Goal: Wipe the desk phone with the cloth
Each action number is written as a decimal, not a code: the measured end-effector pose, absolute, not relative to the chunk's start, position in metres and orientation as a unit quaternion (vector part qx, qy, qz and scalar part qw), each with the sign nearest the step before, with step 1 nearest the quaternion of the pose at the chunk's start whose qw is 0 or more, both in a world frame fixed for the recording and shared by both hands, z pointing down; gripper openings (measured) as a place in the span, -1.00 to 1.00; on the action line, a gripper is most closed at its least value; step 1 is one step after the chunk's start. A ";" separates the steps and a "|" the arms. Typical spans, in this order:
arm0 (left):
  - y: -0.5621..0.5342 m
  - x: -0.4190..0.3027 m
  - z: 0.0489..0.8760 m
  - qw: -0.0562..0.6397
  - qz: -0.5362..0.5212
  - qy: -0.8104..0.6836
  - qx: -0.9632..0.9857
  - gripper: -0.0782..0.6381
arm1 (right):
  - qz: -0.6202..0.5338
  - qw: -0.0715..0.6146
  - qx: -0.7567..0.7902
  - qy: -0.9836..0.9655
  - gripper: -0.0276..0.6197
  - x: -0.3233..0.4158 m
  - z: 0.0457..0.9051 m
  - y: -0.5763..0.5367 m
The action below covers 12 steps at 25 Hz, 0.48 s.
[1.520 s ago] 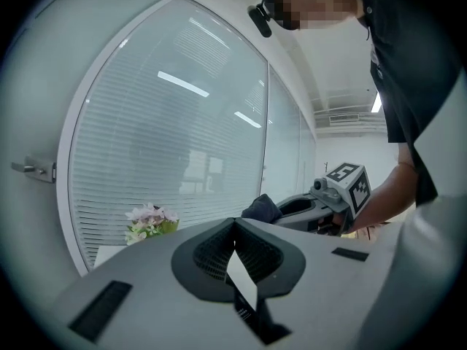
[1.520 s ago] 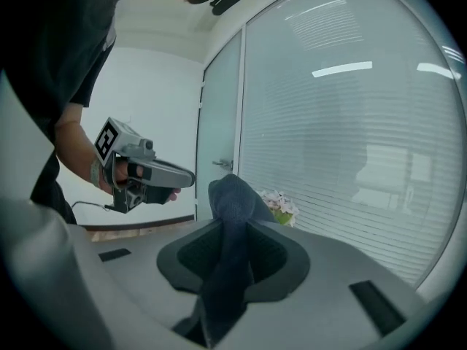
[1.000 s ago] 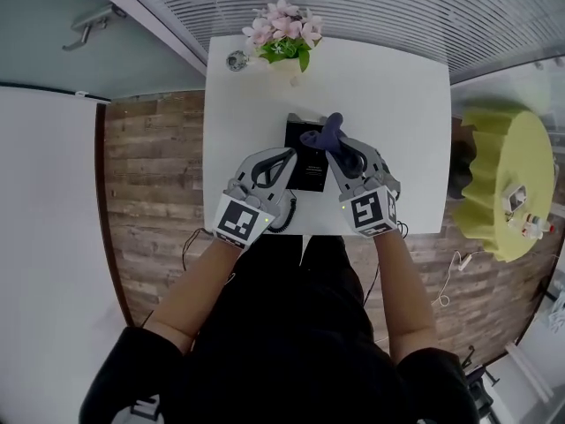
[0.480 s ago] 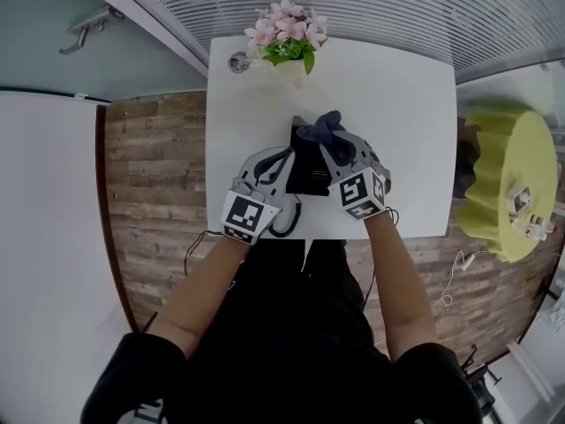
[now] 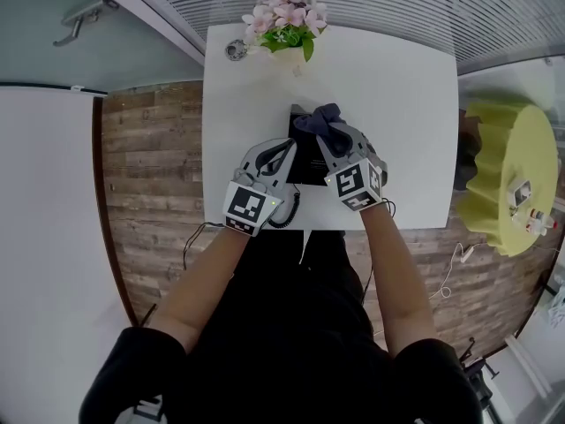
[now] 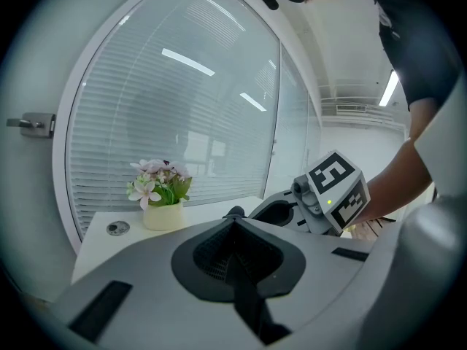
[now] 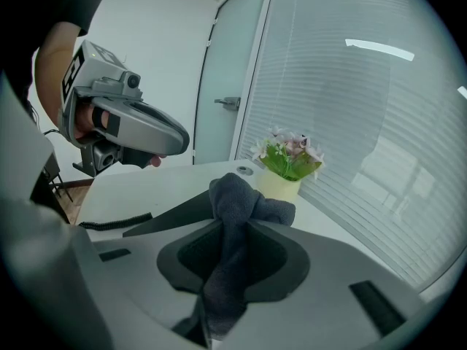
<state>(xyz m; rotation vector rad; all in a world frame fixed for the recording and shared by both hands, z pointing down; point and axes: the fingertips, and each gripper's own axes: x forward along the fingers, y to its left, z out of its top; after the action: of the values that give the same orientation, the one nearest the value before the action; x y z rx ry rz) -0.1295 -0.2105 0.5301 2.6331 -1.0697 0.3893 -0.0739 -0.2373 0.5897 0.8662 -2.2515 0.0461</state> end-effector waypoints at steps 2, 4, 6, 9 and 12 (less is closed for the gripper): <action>-0.208 -0.127 0.532 0.135 0.136 -0.368 0.910 -0.76 | 0.025 0.356 0.332 -0.873 -0.61 -0.074 0.592 -0.232; -0.206 -0.126 0.534 0.136 0.138 -0.367 0.910 -0.76 | 0.033 0.355 0.327 -0.875 -0.61 -0.075 0.595 -0.226; -0.203 -0.127 0.538 0.138 0.141 -0.367 0.909 -0.76 | 0.038 0.356 0.320 -0.877 -0.61 -0.076 0.599 -0.219; -0.197 -0.127 0.543 0.141 0.144 -0.368 0.908 -0.76 | 0.044 0.357 0.311 -0.880 -0.61 -0.077 0.603 -0.207; -0.191 -0.125 0.548 0.144 0.148 -0.368 0.907 -0.76 | 0.050 0.357 0.306 -0.881 -0.61 -0.077 0.608 -0.197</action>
<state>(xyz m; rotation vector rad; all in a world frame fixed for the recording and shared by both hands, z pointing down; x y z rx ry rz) -0.1255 -0.1908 0.5480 2.6142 -1.0615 0.4254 -0.0772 -0.1971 0.6075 0.7907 -2.2744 0.1303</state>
